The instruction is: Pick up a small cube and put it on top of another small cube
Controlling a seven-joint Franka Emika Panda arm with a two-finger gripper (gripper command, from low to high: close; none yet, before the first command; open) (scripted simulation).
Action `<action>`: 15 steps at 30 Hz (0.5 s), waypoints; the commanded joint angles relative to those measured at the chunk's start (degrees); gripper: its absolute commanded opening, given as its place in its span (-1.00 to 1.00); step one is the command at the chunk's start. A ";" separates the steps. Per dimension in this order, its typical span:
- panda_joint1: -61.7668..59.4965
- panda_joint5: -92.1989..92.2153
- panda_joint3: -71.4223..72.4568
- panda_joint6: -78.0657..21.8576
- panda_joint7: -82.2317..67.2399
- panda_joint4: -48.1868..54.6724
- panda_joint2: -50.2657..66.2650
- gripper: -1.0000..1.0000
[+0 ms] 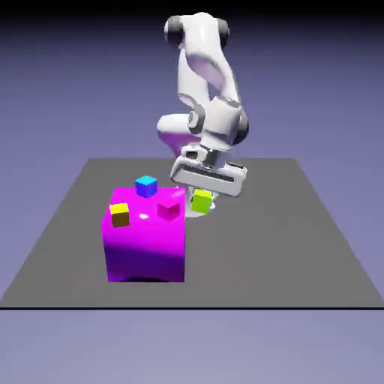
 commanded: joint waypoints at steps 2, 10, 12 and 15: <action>-3.49 2.23 -1.99 -5.01 0.28 -0.08 -4.04 -1.00; -17.00 13.11 -10.33 -24.28 0.55 -0.17 -18.66 -1.00; -17.79 14.62 -11.17 -25.39 0.37 -0.04 -18.97 -1.00; -17.92 14.33 -11.44 -17.93 0.40 -5.14 -16.59 -1.00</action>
